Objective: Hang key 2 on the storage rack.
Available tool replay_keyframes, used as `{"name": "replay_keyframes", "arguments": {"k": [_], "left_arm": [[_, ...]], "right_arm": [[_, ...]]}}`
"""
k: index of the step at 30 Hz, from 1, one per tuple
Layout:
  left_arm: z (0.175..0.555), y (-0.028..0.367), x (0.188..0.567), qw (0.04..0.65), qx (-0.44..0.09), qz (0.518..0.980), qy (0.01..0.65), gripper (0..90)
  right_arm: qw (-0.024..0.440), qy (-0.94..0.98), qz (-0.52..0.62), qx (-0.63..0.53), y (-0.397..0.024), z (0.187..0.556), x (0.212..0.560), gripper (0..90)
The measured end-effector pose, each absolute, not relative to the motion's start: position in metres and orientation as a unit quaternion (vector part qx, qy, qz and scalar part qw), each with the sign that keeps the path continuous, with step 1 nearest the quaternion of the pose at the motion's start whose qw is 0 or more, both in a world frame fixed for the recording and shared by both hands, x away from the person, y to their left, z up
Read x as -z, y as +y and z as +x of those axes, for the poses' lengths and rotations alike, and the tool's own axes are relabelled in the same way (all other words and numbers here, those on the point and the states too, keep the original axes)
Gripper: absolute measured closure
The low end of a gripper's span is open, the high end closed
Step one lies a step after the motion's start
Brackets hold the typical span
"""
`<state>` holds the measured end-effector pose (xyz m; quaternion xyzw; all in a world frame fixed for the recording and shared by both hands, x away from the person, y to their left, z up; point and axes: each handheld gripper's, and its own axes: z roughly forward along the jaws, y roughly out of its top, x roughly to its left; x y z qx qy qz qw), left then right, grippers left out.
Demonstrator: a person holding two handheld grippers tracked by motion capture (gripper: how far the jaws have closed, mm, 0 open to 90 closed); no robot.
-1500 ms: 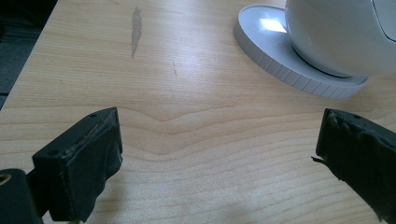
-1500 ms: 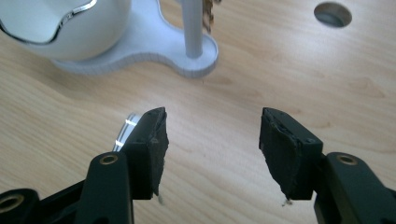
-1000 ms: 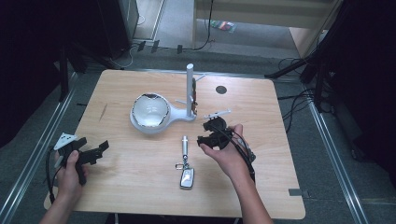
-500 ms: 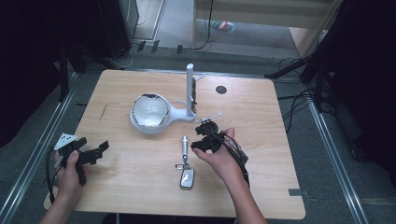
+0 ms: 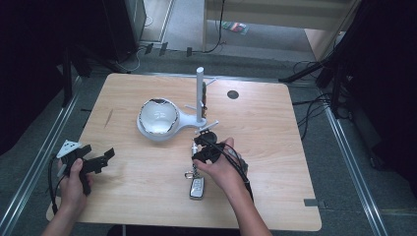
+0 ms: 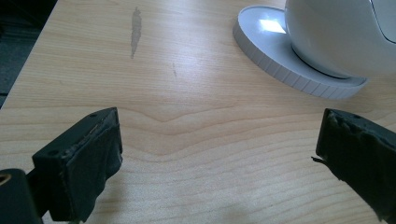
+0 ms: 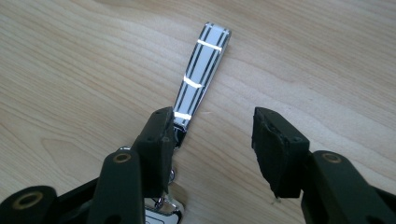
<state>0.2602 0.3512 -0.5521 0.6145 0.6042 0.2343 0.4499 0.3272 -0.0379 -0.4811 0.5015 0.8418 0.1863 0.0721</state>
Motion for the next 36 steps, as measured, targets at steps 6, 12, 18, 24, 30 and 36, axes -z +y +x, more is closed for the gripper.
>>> {"name": "replay_keyframes", "arguments": {"k": [6,12,18,24,30,36], "left_arm": [[0.26,0.351,0.552,0.45,-0.234,0.615,0.604,0.7],[0.26,0.351,0.552,0.45,-0.234,0.614,0.604,0.7],[0.261,0.352,0.552,0.451,-0.234,0.612,0.606,0.7],[0.261,0.351,0.552,0.451,-0.234,0.612,0.606,0.7],[0.26,0.351,0.552,0.45,-0.234,0.612,0.607,0.7],[0.26,0.351,0.552,0.45,-0.234,0.612,0.606,0.7]], "right_arm": [[0.059,0.844,0.504,-0.172,-0.031,0.328,0.49,51.2],[0.047,0.847,0.506,-0.156,-0.024,0.328,0.496,53.8],[0.029,0.846,0.515,-0.136,-0.019,0.329,0.502,56.7],[0.027,0.848,0.515,-0.125,-0.014,0.329,0.505,58.8],[0.033,0.852,0.511,-0.11,-0.009,0.33,0.509,62.9],[0.041,0.855,0.508,-0.097,-0.005,0.331,0.508,66.3]]}}
